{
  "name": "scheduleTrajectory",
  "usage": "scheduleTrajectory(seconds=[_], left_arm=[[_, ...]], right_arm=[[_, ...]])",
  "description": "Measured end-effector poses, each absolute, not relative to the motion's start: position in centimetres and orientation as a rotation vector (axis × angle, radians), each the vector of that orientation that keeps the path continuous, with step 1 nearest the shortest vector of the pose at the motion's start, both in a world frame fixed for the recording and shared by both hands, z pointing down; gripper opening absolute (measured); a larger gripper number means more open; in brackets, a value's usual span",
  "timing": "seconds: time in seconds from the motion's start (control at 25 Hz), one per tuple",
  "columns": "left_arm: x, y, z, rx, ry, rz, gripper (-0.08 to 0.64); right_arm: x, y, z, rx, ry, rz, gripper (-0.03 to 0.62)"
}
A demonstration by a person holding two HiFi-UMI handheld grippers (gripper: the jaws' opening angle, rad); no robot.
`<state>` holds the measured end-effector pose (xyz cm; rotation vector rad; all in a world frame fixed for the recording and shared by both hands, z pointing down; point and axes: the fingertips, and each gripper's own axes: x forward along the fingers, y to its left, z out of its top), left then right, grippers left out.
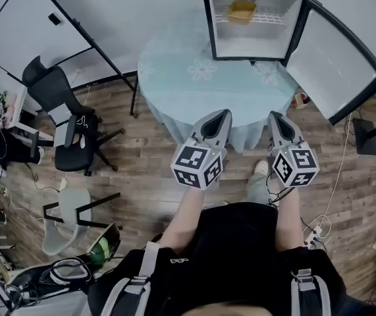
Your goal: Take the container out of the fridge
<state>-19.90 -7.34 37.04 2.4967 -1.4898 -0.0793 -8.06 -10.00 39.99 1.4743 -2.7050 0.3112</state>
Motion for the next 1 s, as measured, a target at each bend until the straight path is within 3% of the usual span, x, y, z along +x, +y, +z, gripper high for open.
scheduleTrajectory(seconds=[0.2,0.56,1.0], left_arm=[[-18.7,-10.6,38.0,2.492,-1.483,-0.038,0.003],[-23.6,-17.7,38.0,2.347,-1.671,-0.011,0.003],[-13.9,-28.1,36.0,2.518,-1.506,0.078,0.003]], right_arm=[[-6.8,-14.3,40.5,1.478,-2.707,0.357,0.008],[-9.1,-21.4,40.9,1.340,-2.776,0.374,0.008],[-0.5,-31.3,40.0,1.520,-2.742,0.427,0.008]])
